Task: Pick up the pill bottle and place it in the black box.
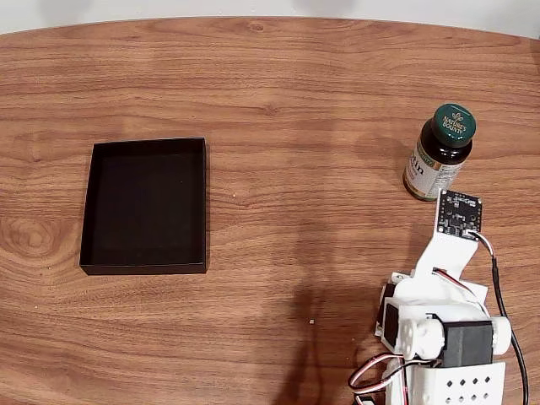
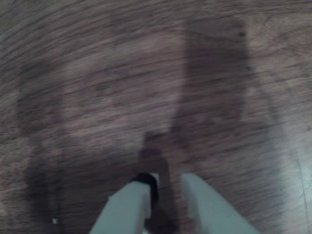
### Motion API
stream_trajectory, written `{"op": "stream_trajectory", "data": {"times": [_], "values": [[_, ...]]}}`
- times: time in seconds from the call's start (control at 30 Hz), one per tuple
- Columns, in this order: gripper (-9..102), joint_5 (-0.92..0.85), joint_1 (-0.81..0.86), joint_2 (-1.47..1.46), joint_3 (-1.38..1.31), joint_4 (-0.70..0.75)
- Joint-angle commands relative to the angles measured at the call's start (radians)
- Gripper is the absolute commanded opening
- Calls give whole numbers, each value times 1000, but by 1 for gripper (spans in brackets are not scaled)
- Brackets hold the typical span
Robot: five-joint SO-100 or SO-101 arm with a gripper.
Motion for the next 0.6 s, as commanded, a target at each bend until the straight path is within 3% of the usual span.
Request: {"op": "stream_trajectory", "data": {"times": [0.0,0.57], "values": [[2,-8,-6,-9,-15,164],[3,-11,-20,-9,-15,169]]}}
